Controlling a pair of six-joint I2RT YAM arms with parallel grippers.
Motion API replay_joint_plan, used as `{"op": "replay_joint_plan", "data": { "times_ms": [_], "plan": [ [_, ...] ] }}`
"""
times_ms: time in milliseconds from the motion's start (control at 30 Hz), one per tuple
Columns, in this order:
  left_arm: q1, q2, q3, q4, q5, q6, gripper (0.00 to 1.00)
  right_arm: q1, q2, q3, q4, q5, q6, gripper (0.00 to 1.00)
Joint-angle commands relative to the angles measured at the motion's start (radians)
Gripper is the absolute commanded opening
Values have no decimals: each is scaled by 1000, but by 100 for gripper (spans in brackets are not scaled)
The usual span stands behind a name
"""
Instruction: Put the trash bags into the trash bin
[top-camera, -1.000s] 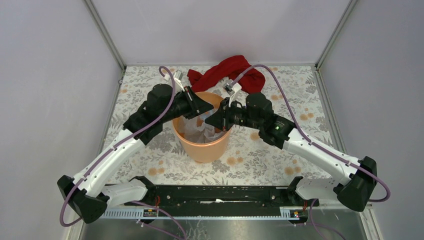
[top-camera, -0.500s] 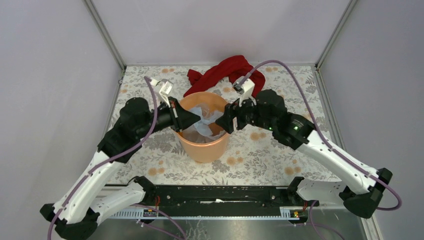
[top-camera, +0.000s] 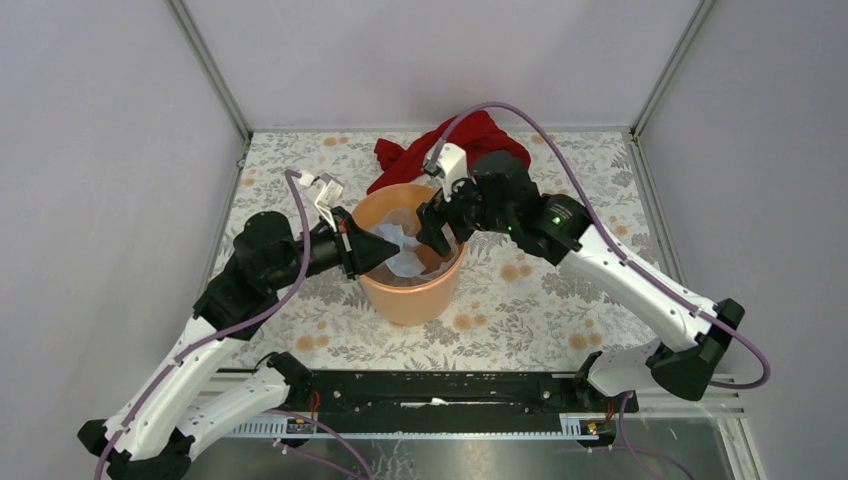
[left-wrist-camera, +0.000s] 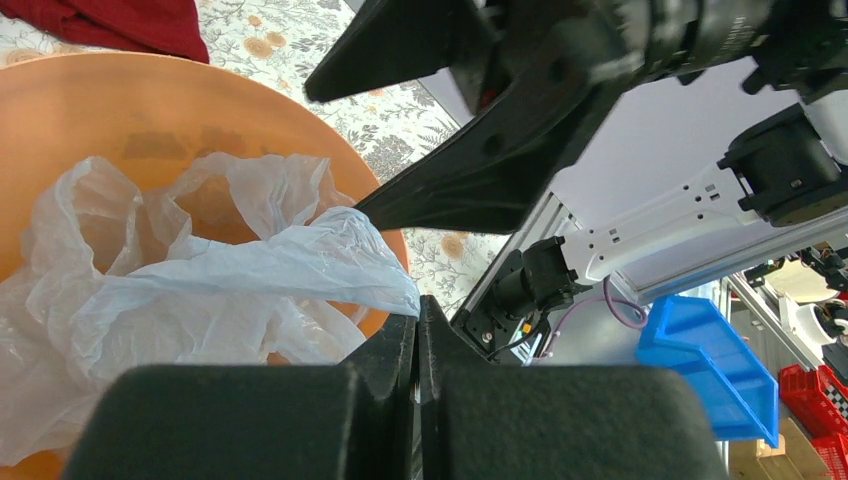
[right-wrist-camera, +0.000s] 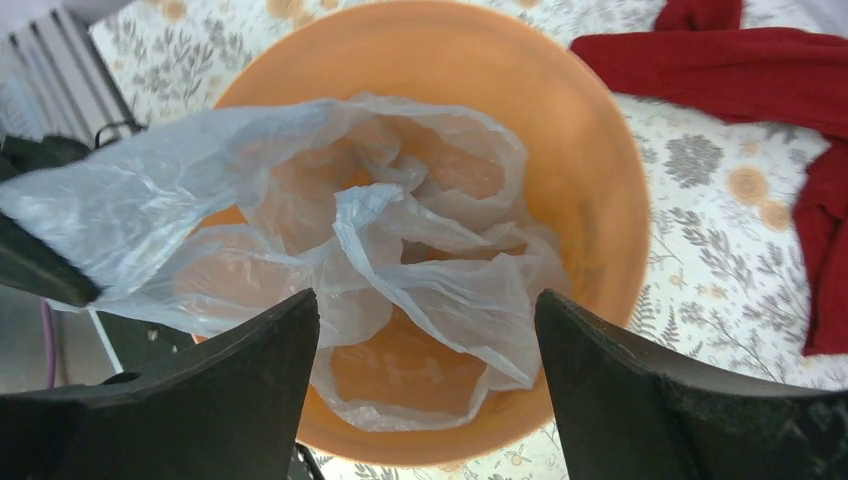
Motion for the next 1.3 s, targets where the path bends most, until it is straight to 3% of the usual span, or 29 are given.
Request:
{"op": "replay_joint_plan", "data": {
  "times_ms": [0,333,500,700,867,967,1033,1267],
  "plan": [
    [-3,-36,-8,33,15,21,0,11,36,41,-12,-131,-106,86],
    [-3,-86,-36,27,-2,5,0,28,132,37,7,-185,-230,86],
    [-3,-94,-37,19,-19,3,0,29,151,-20,101,-126,-209,85],
    [-3,-104,-34,-29,-102,-37,0,28,161,-54,213,52,-121,57],
    [-3,-126,-31,-189,-319,-59,0,29,64,-145,320,102,-7,33],
    [-3,-142,-18,-266,-418,-77,0,29,25,-138,299,161,80,11],
    [-3,-148,1,-324,-513,-93,0,29,-6,-129,284,224,118,2],
    [-3,-158,104,-486,-666,-154,0,28,-75,-67,210,426,207,0]
  ]
}}
